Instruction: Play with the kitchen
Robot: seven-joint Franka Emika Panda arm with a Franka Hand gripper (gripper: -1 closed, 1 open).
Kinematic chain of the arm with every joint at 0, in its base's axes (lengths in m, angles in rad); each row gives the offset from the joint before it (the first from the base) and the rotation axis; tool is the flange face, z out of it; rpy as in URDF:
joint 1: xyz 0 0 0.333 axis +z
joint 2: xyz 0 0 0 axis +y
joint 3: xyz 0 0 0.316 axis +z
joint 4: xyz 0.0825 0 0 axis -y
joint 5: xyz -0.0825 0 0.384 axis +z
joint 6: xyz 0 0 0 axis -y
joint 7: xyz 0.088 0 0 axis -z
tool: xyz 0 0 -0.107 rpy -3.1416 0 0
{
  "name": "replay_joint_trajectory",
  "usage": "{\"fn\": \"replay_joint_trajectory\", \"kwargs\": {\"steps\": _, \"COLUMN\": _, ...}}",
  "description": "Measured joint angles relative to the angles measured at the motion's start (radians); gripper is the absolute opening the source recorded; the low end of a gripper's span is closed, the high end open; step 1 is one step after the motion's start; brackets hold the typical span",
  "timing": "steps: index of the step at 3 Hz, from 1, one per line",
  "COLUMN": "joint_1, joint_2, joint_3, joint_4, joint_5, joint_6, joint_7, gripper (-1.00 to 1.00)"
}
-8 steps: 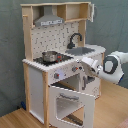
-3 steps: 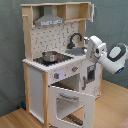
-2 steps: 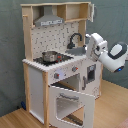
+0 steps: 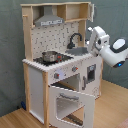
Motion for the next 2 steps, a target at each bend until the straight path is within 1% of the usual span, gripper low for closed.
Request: {"fn": "replay_joint_trajectory", "kwargs": {"steps": 2, "joint_1": 0.001, "joint_2": 0.000, "joint_3": -0.075, "joint_4": 0.027, "joint_5": 0.103, "joint_6": -0.004, "joint_7": -0.166, "gripper": 1.00}}
